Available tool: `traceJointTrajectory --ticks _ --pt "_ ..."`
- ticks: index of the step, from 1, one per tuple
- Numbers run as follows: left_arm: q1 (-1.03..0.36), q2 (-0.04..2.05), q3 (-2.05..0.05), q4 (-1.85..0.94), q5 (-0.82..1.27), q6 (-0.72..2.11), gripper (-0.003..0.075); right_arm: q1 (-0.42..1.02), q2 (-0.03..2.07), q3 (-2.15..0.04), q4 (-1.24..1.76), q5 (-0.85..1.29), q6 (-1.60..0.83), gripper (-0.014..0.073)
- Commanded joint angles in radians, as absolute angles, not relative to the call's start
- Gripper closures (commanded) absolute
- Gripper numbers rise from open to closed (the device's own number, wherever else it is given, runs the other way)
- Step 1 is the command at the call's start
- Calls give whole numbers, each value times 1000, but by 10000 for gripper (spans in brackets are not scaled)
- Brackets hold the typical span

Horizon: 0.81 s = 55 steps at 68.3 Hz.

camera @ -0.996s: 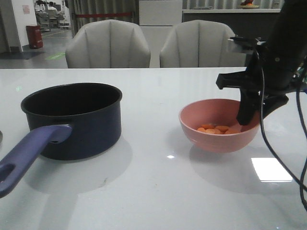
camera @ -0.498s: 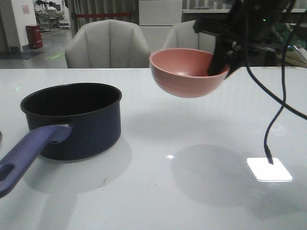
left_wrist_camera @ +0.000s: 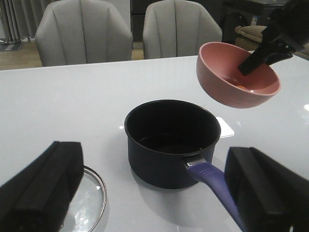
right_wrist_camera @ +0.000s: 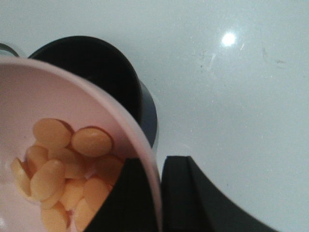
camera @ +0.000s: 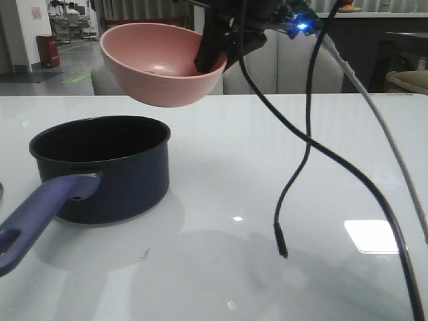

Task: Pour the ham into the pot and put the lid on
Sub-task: 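Lift the pink bowl with the right gripper and carry it over the saucepan, then tilt the pink bowl with the right gripper to pour ham into the saucepan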

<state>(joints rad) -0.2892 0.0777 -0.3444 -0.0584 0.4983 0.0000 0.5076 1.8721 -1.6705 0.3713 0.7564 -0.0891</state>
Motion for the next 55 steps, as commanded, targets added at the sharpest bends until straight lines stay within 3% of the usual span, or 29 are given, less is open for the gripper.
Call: traceJointTrajectory --ticks 1,27,55 --pt "-297 90 -372 -63 418 -7 82 536 1815 -1711 357 614 -114 448" --pt "-297 90 -372 -63 418 -7 82 699 1815 -1648 7 8 -114 448" --pt "-297 90 -372 -63 418 0 82 706 1891 -1359 -9 -740 -266 449"
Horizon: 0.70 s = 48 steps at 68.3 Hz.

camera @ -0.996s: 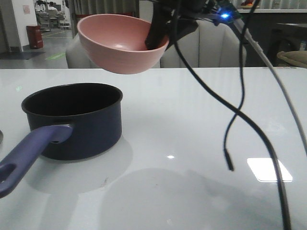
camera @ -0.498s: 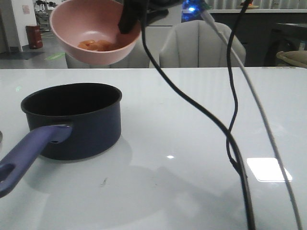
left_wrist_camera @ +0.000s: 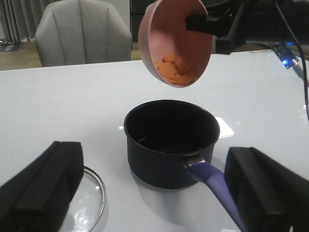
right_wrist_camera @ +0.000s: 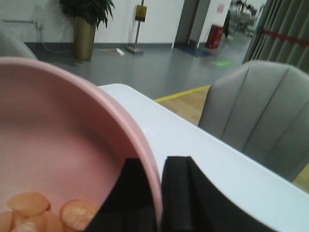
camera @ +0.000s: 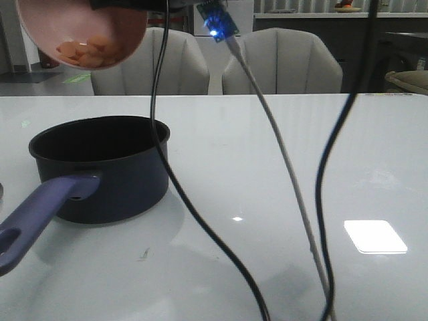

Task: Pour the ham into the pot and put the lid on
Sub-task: 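Tilt the pink bowl with the right gripper to pour ham into the saucepan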

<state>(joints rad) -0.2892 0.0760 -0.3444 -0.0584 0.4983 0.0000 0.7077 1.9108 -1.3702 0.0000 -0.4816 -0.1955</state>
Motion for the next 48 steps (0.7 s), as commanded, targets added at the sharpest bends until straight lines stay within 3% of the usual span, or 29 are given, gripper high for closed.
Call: traceJointTrajectory --ticks 1,38,48 --pt "-297 90 -372 -63 418 -7 82 706 1897 -1355 -9 -755 -275 449" --pt "-297 90 -372 -63 418 -7 82 759 2007 -1292 -8 -1158 -1142 449" --pt "-297 90 -372 -63 418 0 82 759 2034 -1292 0 -1264 -1196 449"
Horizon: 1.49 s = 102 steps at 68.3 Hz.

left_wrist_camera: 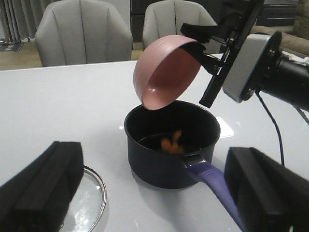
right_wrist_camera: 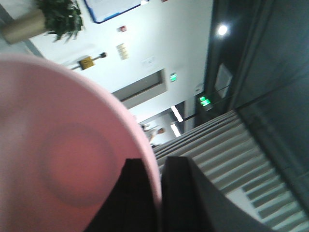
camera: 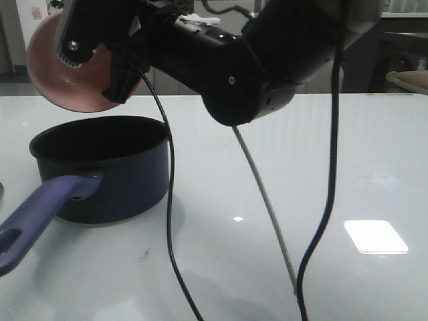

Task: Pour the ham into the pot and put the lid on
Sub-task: 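Tilt the pink bowl with the right gripper to pour ham into the saucepan, then carry the empty pink bowl back and lower it onto the table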

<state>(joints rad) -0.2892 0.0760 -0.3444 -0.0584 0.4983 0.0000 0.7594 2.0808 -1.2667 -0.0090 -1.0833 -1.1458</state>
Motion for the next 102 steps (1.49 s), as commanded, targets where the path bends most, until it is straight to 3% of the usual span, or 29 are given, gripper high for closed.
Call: traceJointTrajectory --ticks 1,7,20,30,51,79,102 --pt "-297 90 -372 -63 418 -7 82 759 2034 -1292 0 -1263 -1188 449" --pt "-297 90 -372 -63 418 -7 82 759 2034 -1292 63 -1257 -1056 449" --pt "-297 90 -372 -63 418 0 82 759 2013 -1292 274 -1213 -442 449" --pt "-297 90 -372 -63 418 -7 82 756 1957 -1293 308 -919 -189 449" --pt "-297 90 -372 -63 418 0 82 710 1744 -1293 346 -274 -171 449" --pt "-297 90 -372 -63 418 0 82 344 1565 -1293 346 443 -171 449" --pt "-297 90 -372 -59 418 0 82 164 1671 -1293 346 625 -171 449"
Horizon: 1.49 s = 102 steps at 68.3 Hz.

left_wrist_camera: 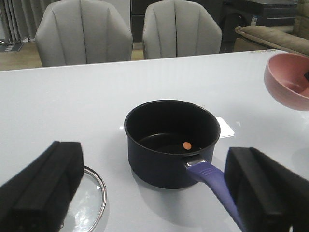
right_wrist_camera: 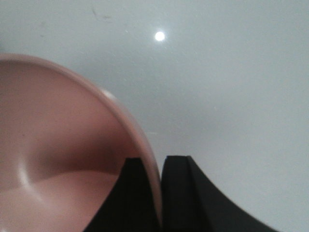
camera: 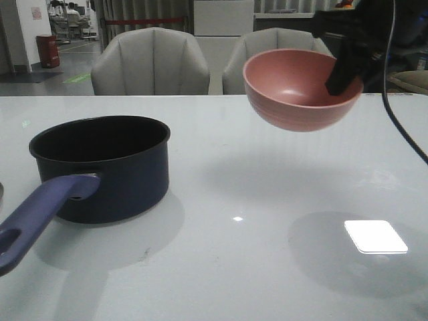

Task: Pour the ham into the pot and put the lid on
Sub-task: 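Carry the empty pink bowl back and lower it onto the table, then open the right gripper and raise it away from the bowl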

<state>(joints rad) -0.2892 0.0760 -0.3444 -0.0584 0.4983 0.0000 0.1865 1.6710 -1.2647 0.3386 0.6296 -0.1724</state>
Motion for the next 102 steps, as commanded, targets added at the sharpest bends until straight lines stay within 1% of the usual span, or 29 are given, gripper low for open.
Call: traceJointTrajectory --ticks 1,31,34,35,36,37,38,39,40,41,42,43,44,48,51,54,64,74,85,102 --pt "-297 90 -372 -59 418 -7 82 163 1674 -1293 345 625 -171 449" --pt "-297 90 -372 -59 425 -7 82 161 1833 -1293 338 617 -171 438" --pt "-297 90 -372 -59 425 0 82 161 1841 -1294 338 614 -171 400" --pt "-297 90 -372 -59 425 0 82 161 1841 -1294 338 614 -171 400" --pt "-297 90 -372 -59 425 -7 82 161 1843 -1294 338 613 -171 359" --pt "-297 90 -372 -59 425 -7 82 161 1843 -1294 338 613 -171 359" --pt "-297 90 -372 -59 425 -7 82 161 1843 -1294 338 611 -171 319" --pt "-297 90 -372 -59 425 -7 82 161 1843 -1294 338 611 -171 319" --pt "-297 90 -372 -59 425 0 82 161 1843 -1294 338 607 -171 288" --pt "-297 90 -372 -59 425 -7 82 161 1843 -1295 338 606 -171 277" --pt "-297 90 -372 -59 425 0 82 161 1843 -1299 338 606 -171 234" --pt "-297 90 -372 -59 425 -7 82 161 1843 -1299 338 606 -171 234" --pt "-297 90 -372 -59 425 0 82 161 1843 -1304 336 609 -171 203" --pt "-297 90 -372 -59 425 -7 82 161 1841 -1327 321 633 -171 135" --pt "-297 90 -372 -59 425 0 82 161 1833 -1346 301 656 -171 100" --pt "-297 90 -372 -59 425 -7 82 161 1819 -1363 284 678 -173 90" --pt "-297 90 -372 -59 425 -7 82 161 1707 -1367 238 704 -197 88" --pt "-297 90 -372 -59 410 0 82 164 1542 -1311 230 641 -222 88" --pt "-297 90 -372 -59 404 -7 82 177 1306 -1139 230 480 -239 88" --pt "-297 90 -372 -59 404 -7 82 179 1014 -865 231 321 -239 88"
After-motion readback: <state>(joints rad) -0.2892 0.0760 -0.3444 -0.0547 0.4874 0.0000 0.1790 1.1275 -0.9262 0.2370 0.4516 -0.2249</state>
